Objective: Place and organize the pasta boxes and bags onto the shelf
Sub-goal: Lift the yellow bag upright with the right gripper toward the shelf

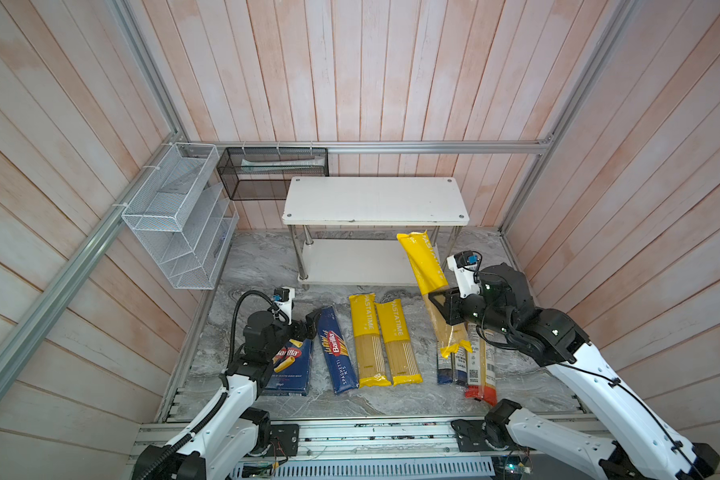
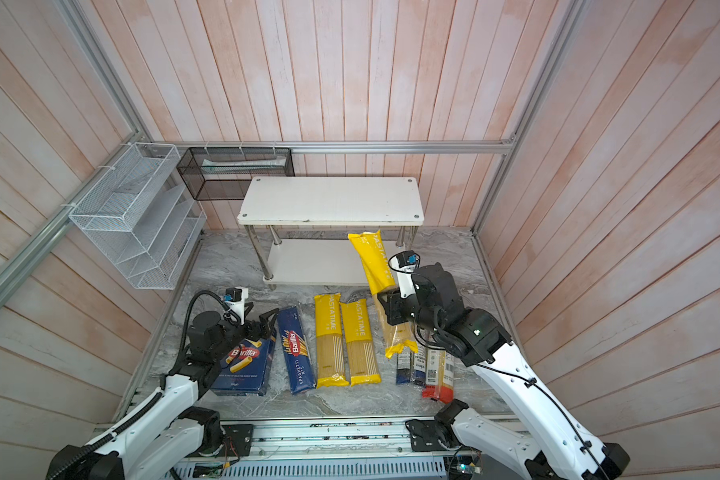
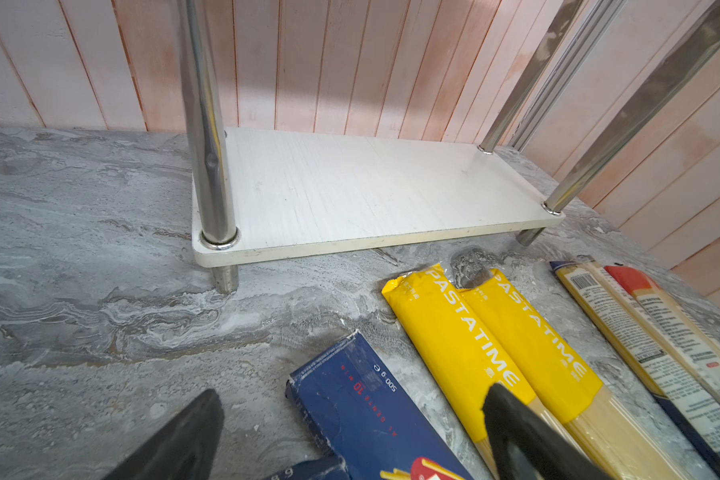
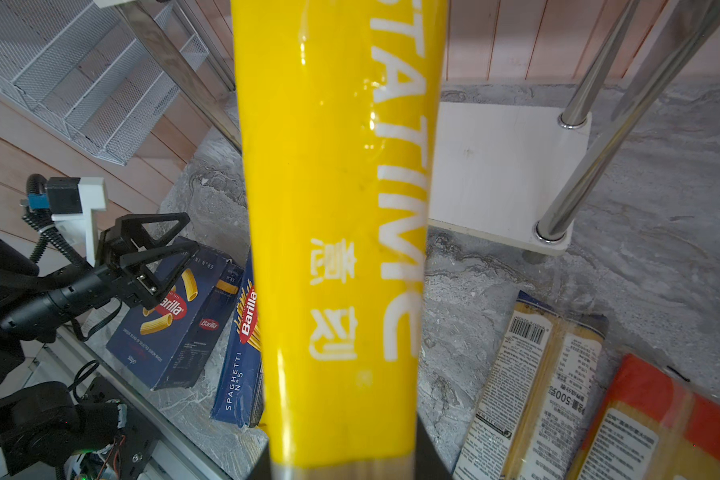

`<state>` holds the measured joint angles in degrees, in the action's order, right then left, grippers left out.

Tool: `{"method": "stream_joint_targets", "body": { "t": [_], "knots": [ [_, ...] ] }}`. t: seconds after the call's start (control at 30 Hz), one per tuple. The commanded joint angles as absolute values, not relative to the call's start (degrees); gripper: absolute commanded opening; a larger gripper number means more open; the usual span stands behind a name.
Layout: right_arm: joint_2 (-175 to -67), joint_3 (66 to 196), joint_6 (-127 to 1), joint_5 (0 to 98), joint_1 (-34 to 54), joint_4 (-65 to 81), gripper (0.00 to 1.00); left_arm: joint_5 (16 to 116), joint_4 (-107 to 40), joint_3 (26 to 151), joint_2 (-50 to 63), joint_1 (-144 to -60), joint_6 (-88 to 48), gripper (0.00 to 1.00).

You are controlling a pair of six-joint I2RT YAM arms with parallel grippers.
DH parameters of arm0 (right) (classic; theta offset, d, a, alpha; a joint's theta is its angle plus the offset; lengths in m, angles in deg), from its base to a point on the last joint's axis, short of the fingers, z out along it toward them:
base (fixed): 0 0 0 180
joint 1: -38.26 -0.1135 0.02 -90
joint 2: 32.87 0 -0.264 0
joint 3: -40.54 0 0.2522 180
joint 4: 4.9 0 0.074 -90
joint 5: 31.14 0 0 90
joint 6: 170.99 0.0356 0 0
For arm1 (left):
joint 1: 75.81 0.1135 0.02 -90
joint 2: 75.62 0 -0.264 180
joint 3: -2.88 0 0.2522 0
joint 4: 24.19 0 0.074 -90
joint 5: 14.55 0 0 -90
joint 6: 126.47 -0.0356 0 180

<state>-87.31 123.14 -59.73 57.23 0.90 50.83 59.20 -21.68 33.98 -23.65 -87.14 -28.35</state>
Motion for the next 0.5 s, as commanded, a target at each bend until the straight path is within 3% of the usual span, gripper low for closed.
{"method": "stream_joint_targets", "body": {
  "t": [0.0, 0.47],
  "knots": [
    [-86.8, 128.5, -61.3, 56.9, 1.1, 47.2, 0.0, 58.2, -21.2, 35.4, -23.6, -87.4, -29.3, 1.0],
    [-94.0, 142.7, -61.8, 59.9, 4.2, 49.1, 0.0, 57.9, -21.2, 35.3, -23.9, -87.4, -29.3, 1.0]
  ]
}}
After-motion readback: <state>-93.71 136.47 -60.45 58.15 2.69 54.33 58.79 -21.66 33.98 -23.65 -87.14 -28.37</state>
